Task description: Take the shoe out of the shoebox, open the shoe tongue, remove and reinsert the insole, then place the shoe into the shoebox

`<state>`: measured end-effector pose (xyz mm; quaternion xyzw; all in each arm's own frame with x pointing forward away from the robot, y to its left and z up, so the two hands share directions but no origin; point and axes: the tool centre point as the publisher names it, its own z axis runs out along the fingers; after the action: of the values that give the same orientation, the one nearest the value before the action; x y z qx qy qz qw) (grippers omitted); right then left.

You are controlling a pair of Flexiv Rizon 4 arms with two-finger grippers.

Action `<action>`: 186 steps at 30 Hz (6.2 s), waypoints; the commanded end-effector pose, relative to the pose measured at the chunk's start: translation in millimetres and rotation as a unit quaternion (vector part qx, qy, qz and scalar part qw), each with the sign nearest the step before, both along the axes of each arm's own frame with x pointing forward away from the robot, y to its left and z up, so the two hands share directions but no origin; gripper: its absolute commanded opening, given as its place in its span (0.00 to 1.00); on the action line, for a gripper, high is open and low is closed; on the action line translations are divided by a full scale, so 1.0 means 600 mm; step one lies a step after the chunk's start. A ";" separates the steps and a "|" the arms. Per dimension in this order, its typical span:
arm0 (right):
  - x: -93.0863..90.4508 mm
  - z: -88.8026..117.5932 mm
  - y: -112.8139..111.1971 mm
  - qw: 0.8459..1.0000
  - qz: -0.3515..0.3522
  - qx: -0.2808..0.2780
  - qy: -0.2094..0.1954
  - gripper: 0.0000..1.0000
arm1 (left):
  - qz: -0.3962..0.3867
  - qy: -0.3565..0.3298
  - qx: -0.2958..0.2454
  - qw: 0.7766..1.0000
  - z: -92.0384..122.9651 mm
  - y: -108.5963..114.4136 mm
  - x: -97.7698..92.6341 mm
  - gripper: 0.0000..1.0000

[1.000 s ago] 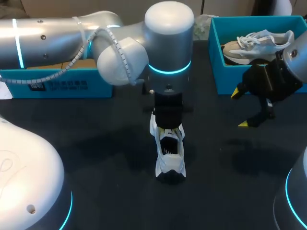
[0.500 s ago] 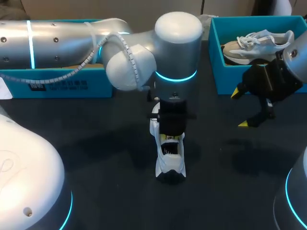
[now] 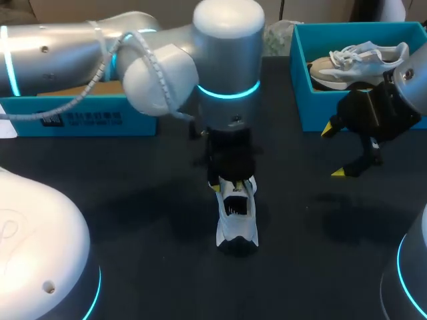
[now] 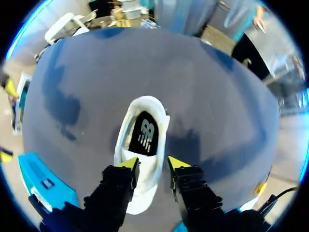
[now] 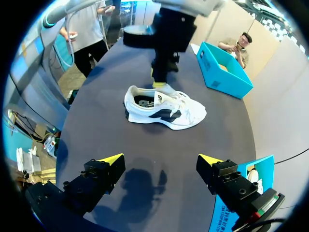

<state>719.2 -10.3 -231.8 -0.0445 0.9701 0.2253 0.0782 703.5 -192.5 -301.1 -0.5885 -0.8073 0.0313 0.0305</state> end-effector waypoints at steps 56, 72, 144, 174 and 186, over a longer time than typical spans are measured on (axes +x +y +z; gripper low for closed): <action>0.000 -0.002 0.002 1.000 -0.001 -0.001 0.000 1.00 | 0.570 -0.055 -0.047 0.818 -0.017 -0.009 -0.123 1.00; 0.000 -0.002 0.002 1.000 -0.001 -0.001 0.000 1.00 | 0.565 -0.060 -0.050 0.822 -0.085 -0.021 -0.118 1.00; 0.000 -0.002 0.002 1.000 -0.001 -0.001 0.000 1.00 | 0.551 0.004 0.038 0.833 0.092 0.018 -0.119 0.00; 0.000 -0.002 0.002 1.000 -0.001 -0.001 0.000 1.00 | 0.508 0.029 0.044 0.860 0.201 0.032 -0.105 0.00; 0.000 -0.002 0.002 1.000 -0.001 -0.001 0.000 1.00 | 0.477 0.030 0.064 0.876 0.250 0.128 -0.036 0.00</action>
<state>719.0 -10.1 -231.7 -0.0446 0.9701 0.2253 0.0782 674.8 -135.8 -160.9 -0.1247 -0.9893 0.0002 0.0752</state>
